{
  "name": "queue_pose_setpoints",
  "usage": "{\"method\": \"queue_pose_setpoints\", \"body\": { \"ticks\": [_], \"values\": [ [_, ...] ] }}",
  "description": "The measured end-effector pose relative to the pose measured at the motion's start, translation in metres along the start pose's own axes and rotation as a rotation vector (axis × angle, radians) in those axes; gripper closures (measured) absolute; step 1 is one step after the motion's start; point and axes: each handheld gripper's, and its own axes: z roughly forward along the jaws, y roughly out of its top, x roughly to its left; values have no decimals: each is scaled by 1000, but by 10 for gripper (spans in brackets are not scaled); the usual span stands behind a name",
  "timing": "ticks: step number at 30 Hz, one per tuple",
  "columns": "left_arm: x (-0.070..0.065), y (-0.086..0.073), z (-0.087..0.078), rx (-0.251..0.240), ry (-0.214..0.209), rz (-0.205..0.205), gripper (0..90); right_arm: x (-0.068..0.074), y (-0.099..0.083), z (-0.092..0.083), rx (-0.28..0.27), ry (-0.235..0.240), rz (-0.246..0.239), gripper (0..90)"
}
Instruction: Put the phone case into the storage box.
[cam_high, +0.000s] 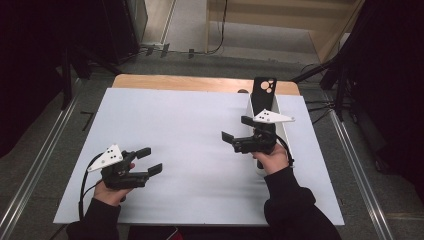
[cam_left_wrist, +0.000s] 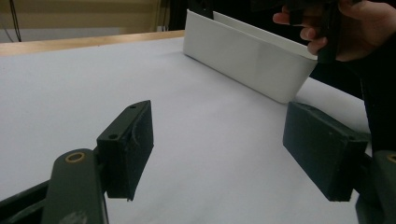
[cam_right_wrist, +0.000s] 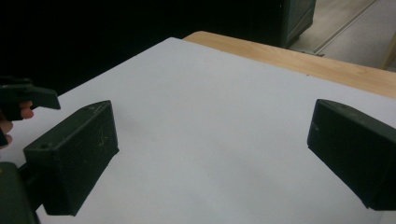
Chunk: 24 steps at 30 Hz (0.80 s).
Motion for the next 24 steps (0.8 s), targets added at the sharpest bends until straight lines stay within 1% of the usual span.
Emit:
{"method": "queue_pose_setpoints", "body": {
  "ticks": [2, 3, 6, 7, 8, 9, 10, 11, 14, 16, 19, 21, 23, 24],
  "values": [
    [0, 0, 0, 0, 0, 0, 243, 2, -3, -1, 8, 14, -2, 6],
    [0, 0, 0, 0, 0, 1, 243, 3, -4, -2, 6, 17, -11, 6],
    [0, 0, 0, 2, -2, 2, 243, 5, -9, -3, 15, 30, -10, 7],
    [0, 0, 0, 2, -2, 2, 243, 6, -12, -4, 27, 40, -4, 52],
    [0, 0, 0, 2, -3, 1, 243, 7, -13, -4, 32, 44, -5, 158],
    [0, 0, 0, 2, -4, 2, 243, 7, -14, -5, 47, 49, -1, 199],
    [0, 0, 0, 3, -5, 1, 243, 7, -15, -5, 70, 55, 5, 199],
    [0, 0, 0, 2, -5, 1, 243, 8, -17, -6, 81, 66, 8, 199],
    [0, 0, 0, 2, -5, 1, 243, 12, -23, -8, 83, 75, -24, 199],
    [-1, 0, 1, 0, -7, 0, 243, 14, -27, -10, 89, 90, -51, 199],
    [-1, 0, 1, 3, -7, 0, 243, 18, -32, -13, 96, 109, -62, 199],
    [-1, 0, 1, 5, -7, -2, 243, 18, -36, -15, 108, 119, -61, 199],
    [-2, 0, 1, 1, -7, -4, 243, 19, -39, -17, 125, 133, -44, 199],
    [-2, 0, 1, 0, -7, -5, 243, 20, -41, -17, 123, 135, -47, 199]
  ]
}}
